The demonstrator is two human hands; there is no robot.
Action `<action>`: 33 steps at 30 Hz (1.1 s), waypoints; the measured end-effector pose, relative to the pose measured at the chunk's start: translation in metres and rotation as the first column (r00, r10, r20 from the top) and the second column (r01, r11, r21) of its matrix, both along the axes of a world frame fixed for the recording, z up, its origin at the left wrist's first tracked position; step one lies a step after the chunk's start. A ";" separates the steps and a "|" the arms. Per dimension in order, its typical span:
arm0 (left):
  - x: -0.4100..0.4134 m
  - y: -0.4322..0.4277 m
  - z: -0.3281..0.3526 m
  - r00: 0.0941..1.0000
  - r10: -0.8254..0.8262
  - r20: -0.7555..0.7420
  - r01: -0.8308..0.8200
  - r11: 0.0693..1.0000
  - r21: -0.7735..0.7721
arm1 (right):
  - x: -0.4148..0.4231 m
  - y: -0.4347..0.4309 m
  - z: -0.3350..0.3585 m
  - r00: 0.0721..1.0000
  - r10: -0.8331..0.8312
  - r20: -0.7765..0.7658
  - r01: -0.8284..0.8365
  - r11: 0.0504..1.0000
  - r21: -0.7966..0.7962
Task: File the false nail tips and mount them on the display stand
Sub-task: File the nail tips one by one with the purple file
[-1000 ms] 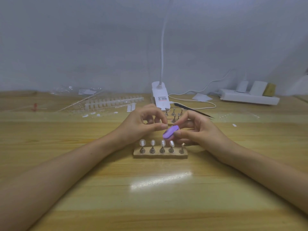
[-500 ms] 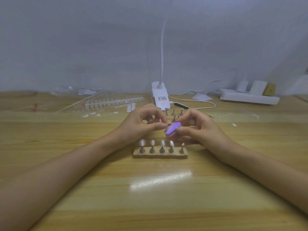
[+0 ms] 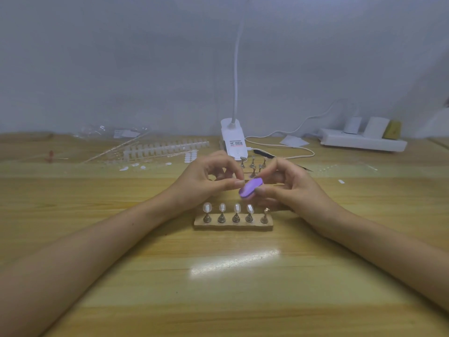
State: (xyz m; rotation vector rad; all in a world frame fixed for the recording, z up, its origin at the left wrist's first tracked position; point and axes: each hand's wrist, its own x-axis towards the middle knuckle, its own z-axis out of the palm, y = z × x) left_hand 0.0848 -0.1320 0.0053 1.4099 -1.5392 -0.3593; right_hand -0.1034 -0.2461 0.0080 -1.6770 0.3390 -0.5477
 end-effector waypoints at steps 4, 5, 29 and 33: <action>0.000 0.000 -0.001 1.000 0.001 -0.007 -0.001 1.000 0.000 | -0.001 -0.002 0.001 0.999 -0.040 0.013 0.040 0.999 0.017; 0.000 0.000 0.000 1.000 0.002 -0.011 -0.002 1.000 -0.006 | -0.001 -0.001 0.000 1.000 0.008 -0.014 -0.008 1.000 -0.013; 0.000 0.000 0.001 1.000 0.007 -0.002 -0.007 1.000 0.004 | -0.001 0.001 -0.001 0.998 -0.022 0.051 0.022 1.000 0.010; -0.003 0.001 0.001 0.999 -0.022 0.030 0.022 1.000 0.007 | -0.001 0.000 0.001 1.000 -0.016 0.015 0.016 1.000 -0.019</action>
